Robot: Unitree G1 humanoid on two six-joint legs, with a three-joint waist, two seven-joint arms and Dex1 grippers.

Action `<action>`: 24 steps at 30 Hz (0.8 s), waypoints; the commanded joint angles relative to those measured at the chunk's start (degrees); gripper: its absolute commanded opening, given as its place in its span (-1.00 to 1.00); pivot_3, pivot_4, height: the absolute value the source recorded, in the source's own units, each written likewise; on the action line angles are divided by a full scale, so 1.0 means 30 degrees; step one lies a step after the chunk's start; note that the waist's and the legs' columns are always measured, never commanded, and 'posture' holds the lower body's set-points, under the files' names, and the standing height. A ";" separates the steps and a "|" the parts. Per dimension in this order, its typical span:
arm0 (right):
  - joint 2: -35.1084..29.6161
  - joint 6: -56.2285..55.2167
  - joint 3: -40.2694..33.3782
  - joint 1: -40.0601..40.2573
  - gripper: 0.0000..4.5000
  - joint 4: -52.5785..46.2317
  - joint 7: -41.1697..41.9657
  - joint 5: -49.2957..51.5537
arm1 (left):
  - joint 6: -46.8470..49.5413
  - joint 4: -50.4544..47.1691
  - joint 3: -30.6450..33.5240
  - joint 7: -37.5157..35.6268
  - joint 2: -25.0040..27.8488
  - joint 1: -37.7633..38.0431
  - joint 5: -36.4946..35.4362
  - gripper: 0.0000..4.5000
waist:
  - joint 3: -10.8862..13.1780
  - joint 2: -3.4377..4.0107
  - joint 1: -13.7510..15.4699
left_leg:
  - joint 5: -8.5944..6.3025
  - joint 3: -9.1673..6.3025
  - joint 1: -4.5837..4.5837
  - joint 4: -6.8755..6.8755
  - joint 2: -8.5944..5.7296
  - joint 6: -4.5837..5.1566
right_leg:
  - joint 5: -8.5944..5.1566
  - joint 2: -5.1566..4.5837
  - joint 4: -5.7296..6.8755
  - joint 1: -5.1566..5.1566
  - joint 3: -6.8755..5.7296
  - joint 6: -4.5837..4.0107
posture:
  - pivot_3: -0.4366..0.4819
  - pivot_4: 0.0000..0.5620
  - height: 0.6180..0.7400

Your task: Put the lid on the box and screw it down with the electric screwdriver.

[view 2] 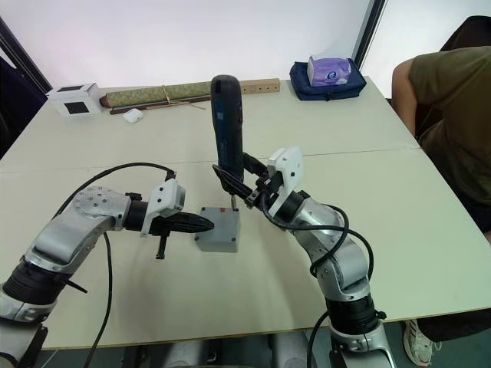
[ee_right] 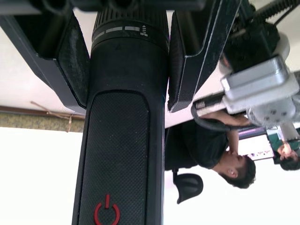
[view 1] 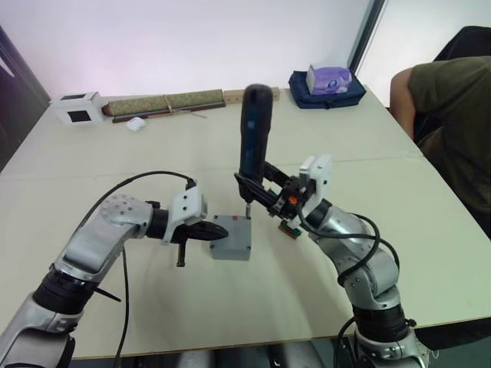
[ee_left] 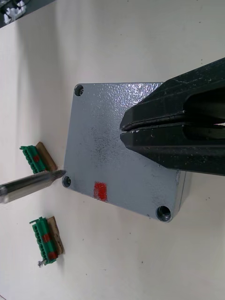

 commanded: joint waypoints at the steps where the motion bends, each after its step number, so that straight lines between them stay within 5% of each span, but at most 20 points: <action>1: 0.0210 -0.1289 0.0113 -0.0226 -0.24 -0.0196 -0.0017 -0.0281 | 0.0121 0.0306 -0.0124 -0.0023 0.0076 -0.0168 0.0398 -1.00 | 0.0000 0.0000 0.0002 | 0.0000 0.0000 0.0000 0.0000 0.0000 0.0000 | 0.0000 0.0000 0.0001 0.0000 0.0000 0.0000 | -0.05 -0.47 1.00; 24: -0.0826 -0.1531 0.1006 0.0811 -0.24 0.1416 0.0393 -0.1348 | -0.0404 0.0566 -0.0585 -0.0115 -0.0113 0.0355 0.0919 -1.00 | -0.0023 -0.0011 0.0026 | 0.0001 0.0001 0.0058 0.0000 0.0000 -0.0002 | -0.0002 0.0000 0.0002 0.0062 0.0001 -0.0002 | -0.05 -0.47 1.00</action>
